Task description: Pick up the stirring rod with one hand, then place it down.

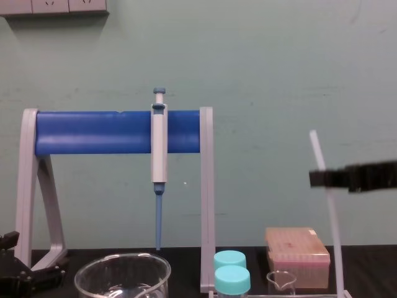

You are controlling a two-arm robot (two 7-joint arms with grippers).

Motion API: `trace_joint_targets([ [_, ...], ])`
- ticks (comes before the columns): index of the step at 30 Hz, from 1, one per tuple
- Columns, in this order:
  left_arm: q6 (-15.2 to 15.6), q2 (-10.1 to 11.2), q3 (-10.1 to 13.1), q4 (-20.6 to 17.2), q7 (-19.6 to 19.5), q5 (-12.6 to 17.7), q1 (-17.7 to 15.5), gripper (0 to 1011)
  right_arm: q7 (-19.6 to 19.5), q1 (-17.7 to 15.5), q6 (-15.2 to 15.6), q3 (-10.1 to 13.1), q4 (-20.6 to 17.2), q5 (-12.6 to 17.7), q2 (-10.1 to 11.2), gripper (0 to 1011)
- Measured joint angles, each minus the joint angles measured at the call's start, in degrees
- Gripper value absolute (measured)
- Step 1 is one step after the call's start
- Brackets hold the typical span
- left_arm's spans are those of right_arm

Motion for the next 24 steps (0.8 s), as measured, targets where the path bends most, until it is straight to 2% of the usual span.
trace_joint_targets([
  [6,0.0,0.0,0.0,0.0,0.0,0.0,0.0,1005,0.1,-0.6,-3.0,1.1,-3.1,-1.4,1.9,79],
  [11,0.0,0.0,0.0,0.0,0.0,0.0,0.0,1005,0.2,-1.1,-4.6,2.3,-4.3,-1.4,2.3,79],
  [24,0.0,0.0,0.0,0.0,0.0,0.0,0.0,1005,0.5,-1.4,-7.9,3.8,-5.0,-0.2,1.0,79],
])
